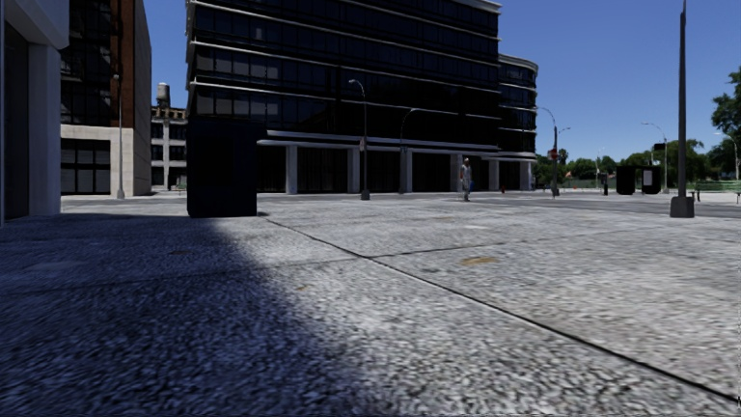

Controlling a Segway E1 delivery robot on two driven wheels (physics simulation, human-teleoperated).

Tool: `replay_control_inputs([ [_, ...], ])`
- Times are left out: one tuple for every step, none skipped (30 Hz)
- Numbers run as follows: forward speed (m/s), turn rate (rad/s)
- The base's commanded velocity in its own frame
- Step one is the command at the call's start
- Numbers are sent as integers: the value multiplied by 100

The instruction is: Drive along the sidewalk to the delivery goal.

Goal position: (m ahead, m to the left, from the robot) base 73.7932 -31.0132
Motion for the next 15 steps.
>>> replay_control_inputs([
  [200, 0],
  [200, 0],
  [200, 0],
  [200, 0],
  [200, 0],
  [200, 0],
  [200, 0],
  [200, 0],
  [200, 0],
  [200, 0],
  [200, 0],
  [200, 0],
  [200, 0],
  [200, 0],
  [200, 0],
])
